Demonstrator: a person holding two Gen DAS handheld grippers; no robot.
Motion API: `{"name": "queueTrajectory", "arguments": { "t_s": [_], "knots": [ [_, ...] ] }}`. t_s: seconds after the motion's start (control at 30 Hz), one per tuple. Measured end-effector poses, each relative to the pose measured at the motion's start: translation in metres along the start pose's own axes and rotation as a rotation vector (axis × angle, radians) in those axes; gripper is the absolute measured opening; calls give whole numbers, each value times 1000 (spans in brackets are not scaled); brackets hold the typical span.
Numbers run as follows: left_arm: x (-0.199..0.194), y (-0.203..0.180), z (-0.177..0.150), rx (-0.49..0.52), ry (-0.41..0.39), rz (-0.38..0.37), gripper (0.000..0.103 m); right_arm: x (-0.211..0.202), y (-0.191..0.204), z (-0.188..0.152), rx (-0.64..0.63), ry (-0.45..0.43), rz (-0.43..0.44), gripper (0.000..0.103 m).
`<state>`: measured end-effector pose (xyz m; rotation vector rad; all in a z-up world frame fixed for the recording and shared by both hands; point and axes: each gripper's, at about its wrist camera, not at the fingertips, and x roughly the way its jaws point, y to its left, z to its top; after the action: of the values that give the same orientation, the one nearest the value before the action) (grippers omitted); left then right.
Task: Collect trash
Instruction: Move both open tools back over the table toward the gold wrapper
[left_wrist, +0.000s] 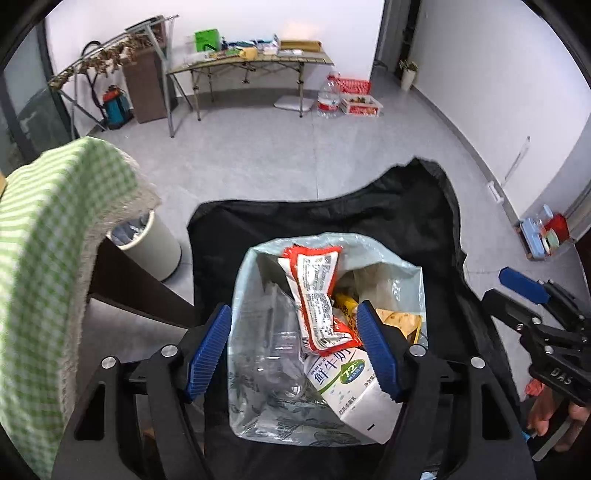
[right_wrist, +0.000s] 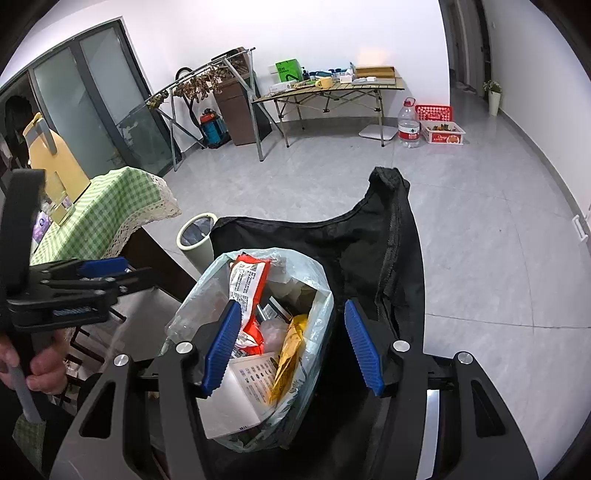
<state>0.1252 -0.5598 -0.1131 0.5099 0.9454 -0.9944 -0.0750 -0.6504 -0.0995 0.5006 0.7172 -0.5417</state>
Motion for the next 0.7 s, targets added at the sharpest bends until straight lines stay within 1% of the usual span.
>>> {"name": "queueTrajectory", "arguments": {
  "t_s": [0.07,0.2,0.33,0.43,0.53,0.7],
  "knots": [
    [-12,5,0,-17,-19,4,69,-5,4,3,-7,-11,0,56],
    [-47,22,-2,-62,-90,4,71,-18,15,11,-28,-49,0,56],
    [-82,38,-7,-89,-159,38,72,-33,33,21,-59,-91,9,56],
    [-108,52,-13,-111,-203,63,72,-42,53,29,-87,-121,24,57],
    [-138,70,-22,-140,-258,91,74,-51,76,34,-129,-147,44,60],
    [-192,106,-43,-202,-343,168,77,-64,123,40,-210,-183,96,61]
  ]
}}
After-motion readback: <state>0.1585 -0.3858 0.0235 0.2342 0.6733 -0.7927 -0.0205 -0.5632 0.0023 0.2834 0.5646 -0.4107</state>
